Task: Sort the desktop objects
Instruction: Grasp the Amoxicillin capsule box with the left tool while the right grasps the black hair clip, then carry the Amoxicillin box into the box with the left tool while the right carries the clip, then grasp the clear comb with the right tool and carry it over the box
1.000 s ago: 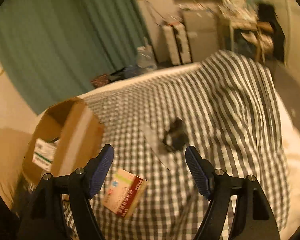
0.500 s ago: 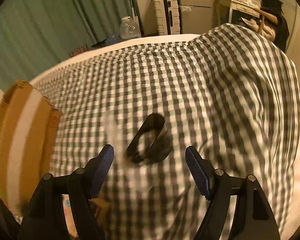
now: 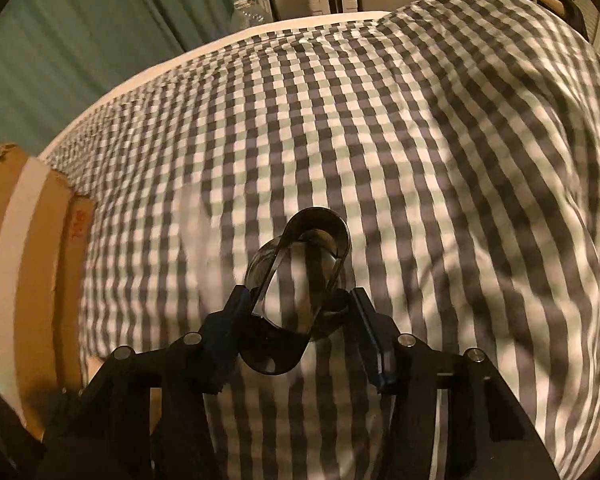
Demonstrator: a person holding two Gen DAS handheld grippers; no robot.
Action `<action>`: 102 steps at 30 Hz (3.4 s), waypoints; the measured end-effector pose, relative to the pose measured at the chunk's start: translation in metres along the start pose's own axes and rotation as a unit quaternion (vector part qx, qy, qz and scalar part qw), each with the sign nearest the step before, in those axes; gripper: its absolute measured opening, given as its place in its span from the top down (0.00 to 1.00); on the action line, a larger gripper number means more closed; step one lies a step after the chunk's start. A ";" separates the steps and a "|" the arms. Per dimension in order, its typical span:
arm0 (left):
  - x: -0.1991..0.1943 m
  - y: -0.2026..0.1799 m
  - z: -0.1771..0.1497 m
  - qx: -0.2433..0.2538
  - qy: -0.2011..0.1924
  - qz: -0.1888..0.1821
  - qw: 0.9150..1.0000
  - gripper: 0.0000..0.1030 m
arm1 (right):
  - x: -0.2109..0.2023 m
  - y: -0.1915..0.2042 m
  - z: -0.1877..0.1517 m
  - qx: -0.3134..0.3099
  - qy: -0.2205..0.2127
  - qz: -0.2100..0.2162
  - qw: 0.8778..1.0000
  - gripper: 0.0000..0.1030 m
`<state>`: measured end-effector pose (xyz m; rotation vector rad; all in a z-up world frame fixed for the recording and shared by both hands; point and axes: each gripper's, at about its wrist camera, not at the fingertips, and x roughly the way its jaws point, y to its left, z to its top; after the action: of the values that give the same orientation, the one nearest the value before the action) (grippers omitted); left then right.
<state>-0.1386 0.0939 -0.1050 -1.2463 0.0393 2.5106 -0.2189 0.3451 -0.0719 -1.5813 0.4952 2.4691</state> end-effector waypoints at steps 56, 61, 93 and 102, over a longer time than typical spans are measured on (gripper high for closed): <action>-0.198 0.182 0.054 -0.088 -0.126 0.084 0.984 0.00 | -0.191 0.155 -0.045 -0.116 -0.207 0.132 0.963 0.37; -0.183 0.119 0.054 -0.075 -0.111 0.032 0.990 0.00 | -0.172 0.114 -0.056 -0.135 -0.195 0.066 0.969 0.38; -0.063 -0.002 0.077 0.060 -0.062 0.068 0.994 0.00 | -0.019 0.036 -0.049 -0.097 -0.014 0.013 0.995 0.75; -0.153 0.028 0.060 0.011 -0.111 0.019 0.994 0.00 | -0.170 0.074 -0.105 -0.100 -0.167 0.059 0.979 0.75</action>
<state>-0.1078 0.0342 0.0469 -0.9602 0.0378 2.6585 -0.0806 0.2446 0.0556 -1.1851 0.3044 2.8760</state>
